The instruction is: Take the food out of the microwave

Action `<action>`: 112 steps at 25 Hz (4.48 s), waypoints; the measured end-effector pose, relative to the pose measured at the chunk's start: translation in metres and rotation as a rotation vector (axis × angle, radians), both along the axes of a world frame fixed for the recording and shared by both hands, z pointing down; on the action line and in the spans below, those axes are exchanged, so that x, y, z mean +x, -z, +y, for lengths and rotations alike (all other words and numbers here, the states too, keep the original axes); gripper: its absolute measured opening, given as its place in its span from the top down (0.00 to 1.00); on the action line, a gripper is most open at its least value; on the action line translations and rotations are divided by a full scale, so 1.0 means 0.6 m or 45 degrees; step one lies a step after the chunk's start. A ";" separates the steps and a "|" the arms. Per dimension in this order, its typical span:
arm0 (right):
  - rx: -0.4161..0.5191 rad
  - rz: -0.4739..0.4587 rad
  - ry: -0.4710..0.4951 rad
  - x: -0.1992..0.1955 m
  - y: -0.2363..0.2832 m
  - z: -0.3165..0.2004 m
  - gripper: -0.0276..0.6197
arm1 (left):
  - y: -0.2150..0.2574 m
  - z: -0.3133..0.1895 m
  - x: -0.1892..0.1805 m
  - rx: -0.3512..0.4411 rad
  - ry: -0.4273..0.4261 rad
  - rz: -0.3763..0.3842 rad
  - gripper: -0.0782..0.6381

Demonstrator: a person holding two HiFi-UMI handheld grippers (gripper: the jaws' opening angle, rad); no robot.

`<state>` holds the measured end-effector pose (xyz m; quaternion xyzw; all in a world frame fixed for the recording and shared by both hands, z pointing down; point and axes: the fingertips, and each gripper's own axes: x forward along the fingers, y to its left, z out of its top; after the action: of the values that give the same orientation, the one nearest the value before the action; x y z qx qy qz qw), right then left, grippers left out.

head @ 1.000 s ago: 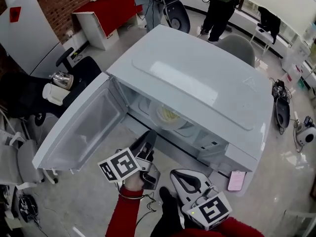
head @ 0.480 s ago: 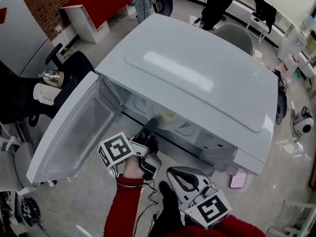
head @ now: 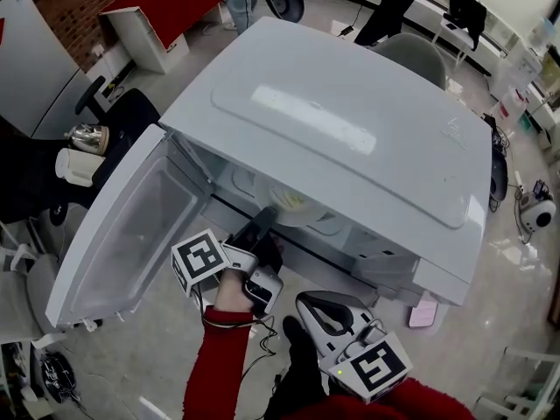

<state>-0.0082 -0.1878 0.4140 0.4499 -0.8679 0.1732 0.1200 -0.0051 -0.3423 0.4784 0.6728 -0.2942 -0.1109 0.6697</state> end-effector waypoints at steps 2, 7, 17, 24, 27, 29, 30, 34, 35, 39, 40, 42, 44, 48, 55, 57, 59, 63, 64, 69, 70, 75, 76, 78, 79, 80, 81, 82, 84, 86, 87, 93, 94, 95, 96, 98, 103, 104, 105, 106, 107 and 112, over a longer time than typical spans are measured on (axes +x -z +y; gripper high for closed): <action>0.005 0.001 0.000 0.001 0.001 -0.001 0.94 | 0.002 0.003 0.001 -0.007 0.012 0.027 0.87; 0.025 -0.002 0.004 0.005 0.008 0.000 0.94 | 0.020 0.012 0.006 -0.017 0.047 0.125 0.87; 0.035 0.000 0.059 -0.003 0.008 0.012 0.94 | 0.029 0.044 -0.025 -0.017 0.120 0.189 0.87; -0.011 -0.018 0.071 0.003 0.001 0.027 0.94 | 0.041 0.077 -0.053 0.010 0.191 0.223 0.87; -0.062 -0.023 0.078 0.002 -0.003 0.037 0.94 | 0.049 0.097 -0.070 0.020 0.231 0.237 0.87; -0.071 -0.023 0.101 -0.003 -0.003 0.043 0.94 | 0.054 0.111 -0.086 0.029 0.261 0.237 0.87; -0.065 -0.023 0.115 -0.005 -0.001 0.046 0.94 | 0.056 0.119 -0.095 0.033 0.277 0.236 0.87; -0.043 -0.024 0.161 -0.013 0.002 0.061 0.94 | 0.063 0.155 -0.130 0.051 0.339 0.228 0.87; -0.039 -0.023 0.174 -0.015 0.002 0.065 0.94 | 0.065 0.164 -0.139 0.055 0.356 0.225 0.87; -0.023 -0.023 0.239 -0.024 0.005 0.081 0.94 | 0.073 0.207 -0.174 0.070 0.432 0.222 0.87; -0.019 -0.023 0.255 -0.025 0.007 0.085 0.94 | 0.076 0.219 -0.181 0.073 0.448 0.221 0.87; -0.007 -0.021 0.284 -0.028 0.011 0.094 0.94 | 0.082 0.243 -0.193 0.081 0.476 0.220 0.87; 0.003 -0.015 0.309 -0.030 0.015 0.102 0.94 | 0.089 0.268 -0.203 0.088 0.499 0.222 0.87; 0.023 -0.010 0.360 -0.036 0.016 0.114 0.94 | 0.095 0.316 -0.223 0.089 0.555 0.233 0.87; 0.028 -0.002 0.436 -0.038 0.020 0.131 0.94 | 0.105 0.391 -0.242 0.088 0.648 0.242 0.87; 0.027 -0.004 0.460 -0.042 0.025 0.128 0.94 | 0.111 0.402 -0.247 0.087 0.669 0.245 0.87; 0.027 -0.005 0.475 -0.042 0.030 0.127 0.94 | 0.119 0.415 -0.248 0.086 0.682 0.245 0.87; 0.035 -0.009 0.490 -0.029 0.033 0.143 0.94 | 0.130 0.451 -0.239 0.099 0.705 0.247 0.87; 0.039 -0.008 0.494 -0.027 0.034 0.147 0.94 | 0.133 0.458 -0.238 0.104 0.713 0.250 0.87; 0.047 -0.008 0.504 -0.021 0.039 0.160 0.94 | 0.149 0.490 -0.237 0.118 0.738 0.261 0.87; 0.048 -0.010 0.505 -0.020 0.040 0.163 0.94 | 0.152 0.495 -0.236 0.119 0.739 0.262 0.87; 0.061 -0.023 0.502 -0.015 0.044 0.172 0.94 | 0.159 0.525 -0.235 0.128 0.754 0.267 0.87; 0.063 -0.029 0.505 -0.015 0.044 0.174 0.94 | 0.159 0.531 -0.235 0.130 0.759 0.266 0.87; 0.058 -0.041 0.514 -0.017 0.045 0.180 0.94 | 0.161 0.544 -0.237 0.131 0.769 0.267 0.87; 0.057 -0.043 0.519 -0.018 0.045 0.182 0.94 | 0.162 0.550 -0.239 0.130 0.775 0.269 0.87; 0.058 -0.041 0.524 -0.020 0.046 0.184 0.94 | 0.162 0.556 -0.240 0.129 0.781 0.270 0.87; 0.062 -0.037 0.529 -0.022 0.046 0.186 0.94 | 0.162 0.561 -0.242 0.129 0.786 0.271 0.87; 0.067 -0.031 0.534 -0.024 0.047 0.188 0.94 | 0.162 0.566 -0.245 0.128 0.792 0.271 0.87; 0.073 -0.016 0.544 -0.027 0.048 0.193 0.94 | 0.161 0.574 -0.248 0.126 0.802 0.273 0.87; 0.075 -0.002 0.552 -0.027 0.046 0.197 0.94 | 0.160 0.580 -0.249 0.125 0.811 0.274 0.87; 0.077 0.005 0.556 -0.028 0.045 0.199 0.94 | 0.159 0.582 -0.249 0.126 0.814 0.275 0.87; 0.094 0.046 0.581 -0.033 0.044 0.212 0.94 | 0.167 0.588 -0.255 0.151 0.816 0.278 0.87; 0.095 0.047 0.583 -0.034 0.044 0.213 0.94 | 0.168 0.588 -0.256 0.154 0.817 0.278 0.87; 0.097 0.047 0.585 -0.035 0.044 0.214 0.94 | 0.169 0.588 -0.256 0.157 0.817 0.277 0.87; 0.100 0.050 0.587 -0.036 0.044 0.215 0.94 | 0.170 0.587 -0.257 0.160 0.817 0.276 0.87; 0.105 0.057 0.591 -0.036 0.045 0.215 0.94 | 0.173 0.584 -0.257 0.165 0.816 0.275 0.87; 0.101 0.061 0.590 -0.031 0.041 0.208 0.94 | 0.172 0.578 -0.256 0.166 0.818 0.270 0.87; 0.102 0.062 0.589 -0.031 0.041 0.207 0.94 | 0.172 0.578 -0.256 0.165 0.819 0.269 0.87; 0.103 0.063 0.588 -0.030 0.041 0.207 0.94 | 0.172 0.578 -0.256 0.164 0.820 0.268 0.87; 0.105 0.065 0.588 -0.030 0.042 0.207 0.94 | 0.172 0.578 -0.256 0.163 0.820 0.268 0.87; 0.106 0.066 0.588 -0.029 0.042 0.206 0.94 | 0.172 0.578 -0.255 0.162 0.821 0.268 0.87; 0.111 0.068 0.591 -0.029 0.042 0.202 0.94 | 0.172 0.577 -0.254 0.161 0.826 0.269 0.87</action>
<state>-0.0257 -0.0664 0.3887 0.2474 -0.9513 0.0914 0.1598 -0.1574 0.0037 0.3750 0.5691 -0.4143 -0.4052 0.5834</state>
